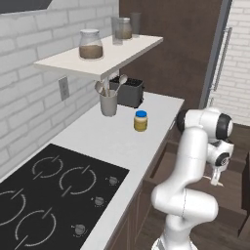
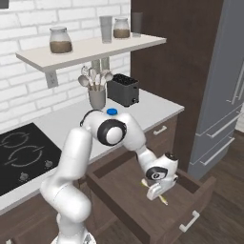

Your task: Pick the dish brush from the drawer and place it on the counter.

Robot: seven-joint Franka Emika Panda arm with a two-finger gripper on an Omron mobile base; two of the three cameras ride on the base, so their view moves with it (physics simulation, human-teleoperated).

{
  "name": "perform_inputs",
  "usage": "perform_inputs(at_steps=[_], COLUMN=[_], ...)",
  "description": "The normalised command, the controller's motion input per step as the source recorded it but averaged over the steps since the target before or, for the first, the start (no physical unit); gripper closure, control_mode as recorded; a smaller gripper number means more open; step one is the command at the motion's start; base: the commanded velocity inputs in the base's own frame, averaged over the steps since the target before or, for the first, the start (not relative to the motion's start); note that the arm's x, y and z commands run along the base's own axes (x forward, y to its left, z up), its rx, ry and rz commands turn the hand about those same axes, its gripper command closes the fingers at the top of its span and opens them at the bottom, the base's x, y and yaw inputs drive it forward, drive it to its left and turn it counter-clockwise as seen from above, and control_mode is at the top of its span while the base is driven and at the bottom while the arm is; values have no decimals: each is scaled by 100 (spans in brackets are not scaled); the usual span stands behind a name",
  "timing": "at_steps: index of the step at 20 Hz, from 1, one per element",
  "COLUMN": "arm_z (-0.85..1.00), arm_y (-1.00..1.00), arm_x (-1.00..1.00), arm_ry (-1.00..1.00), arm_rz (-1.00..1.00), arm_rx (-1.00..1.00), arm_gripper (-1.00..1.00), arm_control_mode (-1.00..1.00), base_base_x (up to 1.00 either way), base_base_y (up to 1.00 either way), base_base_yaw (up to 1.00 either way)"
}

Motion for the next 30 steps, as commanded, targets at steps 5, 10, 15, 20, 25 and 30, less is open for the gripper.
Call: perform_inputs(at_steps=[5,10,15,20,25,30], arm_z=[82,100,100,100,100,100], arm_y=[0,-2,-4,41,98,100], arm_x=[-31,-2,0,-5,0,0], arm_ry=[-3,-1,-8,-15,0,0], arm_rz=[0,0,0,0,-2,-4], arm_rx=[0,5,4,-2,-14,-9], arm_gripper=[100,100,100,100,100,100], arm_control_mode=[-100,-100,-100,-100,-100,-100], base_base_x=[0,0,0,0,0,0], base_base_y=[0,0,0,0,0,0], base_base_yaw=[0,0,0,0,0,0])
